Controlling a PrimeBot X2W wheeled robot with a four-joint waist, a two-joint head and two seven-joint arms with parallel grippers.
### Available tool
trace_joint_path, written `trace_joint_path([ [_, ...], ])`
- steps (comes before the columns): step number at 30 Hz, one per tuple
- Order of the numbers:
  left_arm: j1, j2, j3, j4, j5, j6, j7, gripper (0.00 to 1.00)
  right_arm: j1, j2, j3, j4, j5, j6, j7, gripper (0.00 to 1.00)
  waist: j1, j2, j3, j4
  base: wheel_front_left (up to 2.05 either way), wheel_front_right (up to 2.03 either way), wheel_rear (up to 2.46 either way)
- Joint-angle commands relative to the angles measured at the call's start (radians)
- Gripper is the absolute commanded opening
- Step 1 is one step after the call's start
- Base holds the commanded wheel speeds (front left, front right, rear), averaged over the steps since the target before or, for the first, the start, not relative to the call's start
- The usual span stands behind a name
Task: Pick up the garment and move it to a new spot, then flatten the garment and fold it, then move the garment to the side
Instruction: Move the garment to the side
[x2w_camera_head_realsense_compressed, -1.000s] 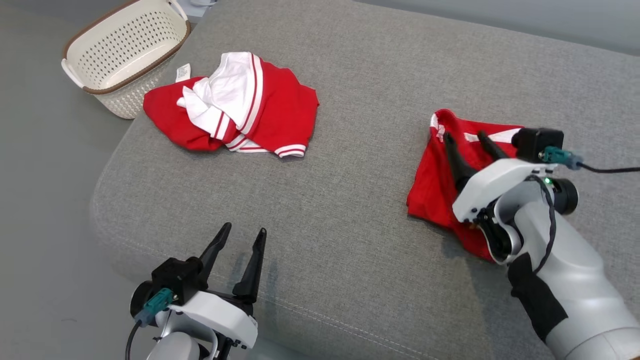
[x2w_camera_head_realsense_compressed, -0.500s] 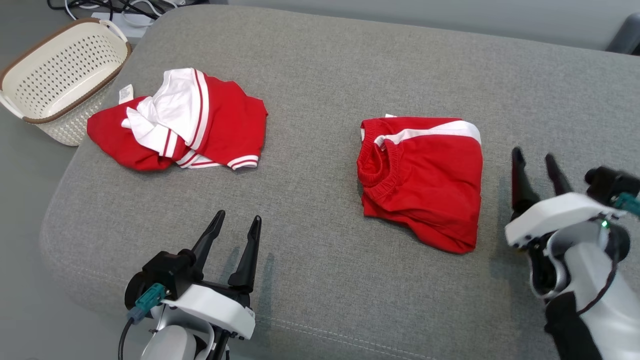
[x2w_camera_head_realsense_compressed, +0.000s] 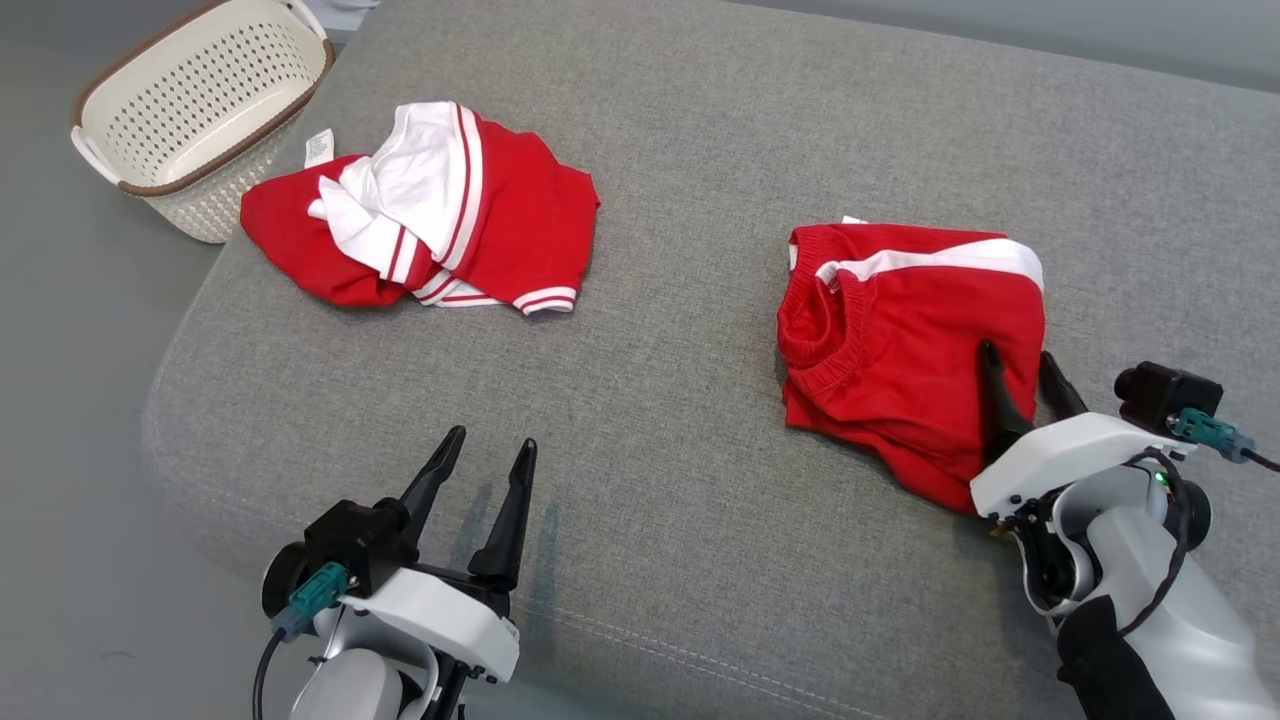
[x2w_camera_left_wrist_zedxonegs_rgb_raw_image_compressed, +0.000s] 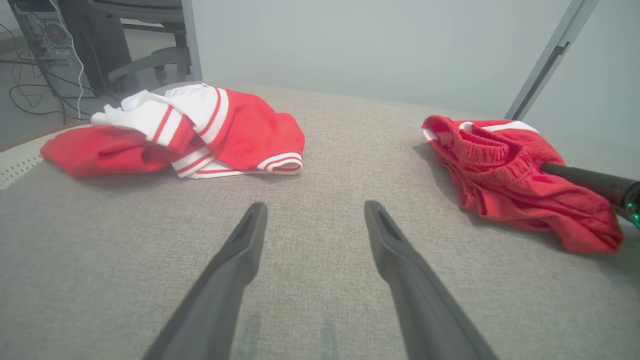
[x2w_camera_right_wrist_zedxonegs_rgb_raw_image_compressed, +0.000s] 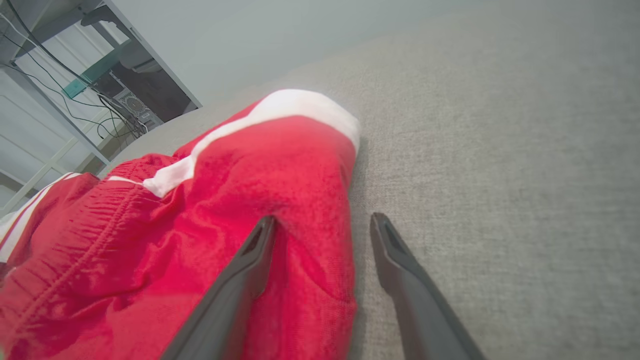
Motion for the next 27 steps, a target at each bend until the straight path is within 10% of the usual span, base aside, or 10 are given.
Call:
trace_joint_path([
  [1, -0.028, 0.019, 0.034, -0.02, -0.012, -0.007, -0.009, 1.0, -0.007, 0.025, 0.038, -0.004, 0.015, 0.005, -0.006, 0.0, 0.0, 0.0, 0.001, 0.003, 0.0, 0.0, 0.0],
  [17, -0.008, 0.022, 0.032, -0.025, 0.02, -0.007, -0.009, 1.0, 0.138, 0.018, -0.035, -0.141, -0.004, 0.005, -0.006, 0.0, 0.0, 0.0, -0.112, -0.205, 0.0, 0.0, 0.0],
  [27, 0.004, 0.034, 0.012, -0.081, 0.031, -0.007, -0.009, 1.0, 0.229, 0.021, -0.037, -0.201, -0.019, 0.005, -0.006, 0.0, 0.0, 0.0, -0.126, -0.536, 0.0, 0.0, 0.0],
])
